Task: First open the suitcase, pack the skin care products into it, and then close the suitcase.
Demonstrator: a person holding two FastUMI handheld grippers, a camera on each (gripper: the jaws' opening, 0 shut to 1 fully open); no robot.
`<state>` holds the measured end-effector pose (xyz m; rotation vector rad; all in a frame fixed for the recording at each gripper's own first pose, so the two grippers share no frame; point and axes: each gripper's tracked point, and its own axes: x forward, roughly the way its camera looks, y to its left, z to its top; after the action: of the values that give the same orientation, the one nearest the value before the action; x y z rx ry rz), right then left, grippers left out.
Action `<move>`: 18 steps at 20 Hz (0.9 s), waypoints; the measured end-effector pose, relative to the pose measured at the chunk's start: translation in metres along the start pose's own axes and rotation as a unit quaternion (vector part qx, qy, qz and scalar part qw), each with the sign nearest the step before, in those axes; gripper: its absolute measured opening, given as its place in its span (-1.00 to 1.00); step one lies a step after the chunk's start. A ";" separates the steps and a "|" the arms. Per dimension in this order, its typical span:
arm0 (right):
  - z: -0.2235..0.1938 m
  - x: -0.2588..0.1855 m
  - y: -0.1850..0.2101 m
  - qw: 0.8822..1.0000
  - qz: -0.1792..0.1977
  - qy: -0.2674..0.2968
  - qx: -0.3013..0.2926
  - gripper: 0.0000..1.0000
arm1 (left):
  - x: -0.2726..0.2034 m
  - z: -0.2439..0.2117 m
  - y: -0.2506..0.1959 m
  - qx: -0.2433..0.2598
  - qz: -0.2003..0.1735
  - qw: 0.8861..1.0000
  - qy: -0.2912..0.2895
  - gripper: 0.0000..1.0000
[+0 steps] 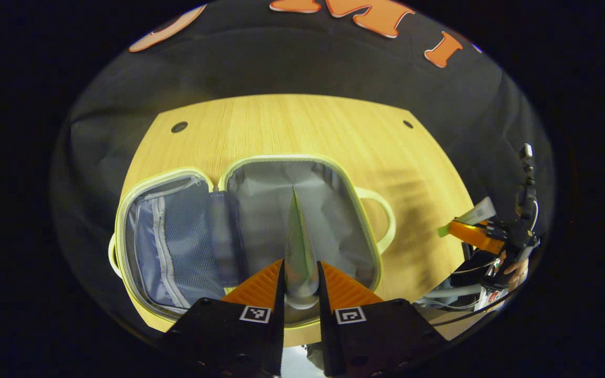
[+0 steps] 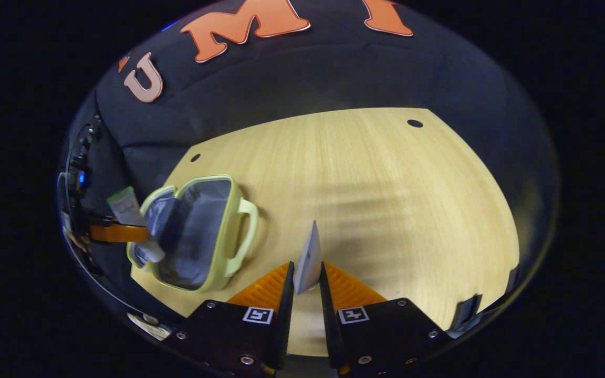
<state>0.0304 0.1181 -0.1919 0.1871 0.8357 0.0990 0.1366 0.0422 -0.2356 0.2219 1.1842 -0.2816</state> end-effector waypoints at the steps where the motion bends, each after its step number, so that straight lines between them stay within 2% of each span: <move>1: -0.001 -0.005 0.009 1.000 0.006 0.000 0.005 -0.38 | 0.009 0.002 0.007 0.005 0.005 1.000 0.012 -0.40; 3: -0.004 -0.012 0.020 1.000 0.004 -0.002 0.004 -0.39 | 0.023 0.004 0.017 0.010 0.016 0.999 0.029 -0.40; 8: -0.010 -0.022 0.027 1.000 -0.015 -0.001 -0.002 -0.38 | 0.037 -0.017 0.016 -0.019 -0.001 0.997 0.081 -0.40; 12: -0.007 -0.022 0.032 1.000 -0.025 -0.002 -0.002 -0.39 | 0.034 -0.017 0.023 -0.012 0.000 0.997 0.073 -0.26; 13: -0.007 -0.021 0.034 1.000 -0.027 0.001 -0.001 -0.39 | 0.031 -0.015 0.024 -0.005 -0.005 0.998 0.070 0.15; 16: 0.002 -0.021 0.042 1.000 -0.028 -0.003 -0.009 -0.38 | 0.017 -0.009 0.019 0.010 -0.012 0.999 0.043 0.94; 18: 0.010 -0.023 0.050 0.999 -0.024 -0.006 -0.020 -0.39 | 0.004 -0.005 0.023 0.020 -0.003 1.000 0.016 0.96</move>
<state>0.0219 0.1619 -0.1585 0.1296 0.8249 0.0703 0.1410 0.0649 -0.2412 0.2583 1.2125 -0.3080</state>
